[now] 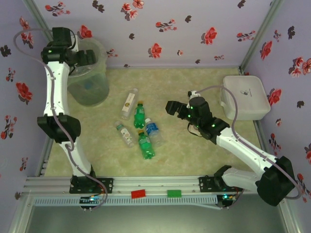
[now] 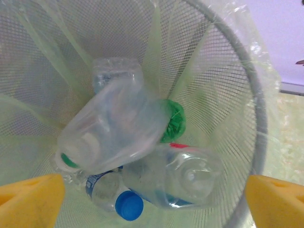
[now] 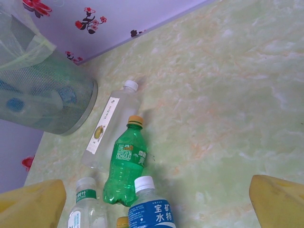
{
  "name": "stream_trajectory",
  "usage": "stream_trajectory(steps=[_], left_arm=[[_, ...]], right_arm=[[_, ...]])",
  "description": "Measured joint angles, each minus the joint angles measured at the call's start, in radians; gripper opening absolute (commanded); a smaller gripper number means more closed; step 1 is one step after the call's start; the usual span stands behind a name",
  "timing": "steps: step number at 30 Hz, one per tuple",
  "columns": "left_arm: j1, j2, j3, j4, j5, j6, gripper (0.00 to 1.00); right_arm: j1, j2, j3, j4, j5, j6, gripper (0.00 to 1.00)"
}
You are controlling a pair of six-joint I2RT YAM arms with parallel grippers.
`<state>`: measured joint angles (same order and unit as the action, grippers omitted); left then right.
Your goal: Put the plastic bottles in the bin
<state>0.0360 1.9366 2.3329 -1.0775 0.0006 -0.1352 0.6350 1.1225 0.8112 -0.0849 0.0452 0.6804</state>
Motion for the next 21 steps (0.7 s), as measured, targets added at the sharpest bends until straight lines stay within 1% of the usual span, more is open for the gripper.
stream_trajectory(steps=[3,6,9,12,16,18,21], left_arm=[[-0.016,-0.110,-0.112,0.051,0.004,-0.006,1.00],[-0.061,-0.243,-0.261,0.129,0.022,-0.024,1.00],[-0.131,-0.384,-0.446,0.229,0.050,-0.058,1.00],[-0.220,-0.516,-0.660,0.342,0.068,-0.100,1.00],[-0.345,-0.662,-0.963,0.497,0.087,-0.188,1.00],[-0.394,-0.727,-1.116,0.583,0.099,-0.255,1.00],[-0.446,-0.822,-1.336,0.710,0.106,-0.373,1.00]], right_arm=[[0.002,0.011,0.000,0.001,-0.006,0.000,1.00],[0.010,0.040,0.000,-0.002,-0.028,-0.011,1.00],[0.029,0.075,0.000,-0.021,-0.058,-0.037,0.99],[0.058,0.115,0.002,-0.055,-0.093,-0.070,0.99],[0.100,0.192,0.025,-0.126,-0.133,-0.117,0.96],[0.122,0.241,0.051,-0.157,-0.145,-0.141,0.95],[0.156,0.322,0.103,-0.196,-0.158,-0.175,0.93]])
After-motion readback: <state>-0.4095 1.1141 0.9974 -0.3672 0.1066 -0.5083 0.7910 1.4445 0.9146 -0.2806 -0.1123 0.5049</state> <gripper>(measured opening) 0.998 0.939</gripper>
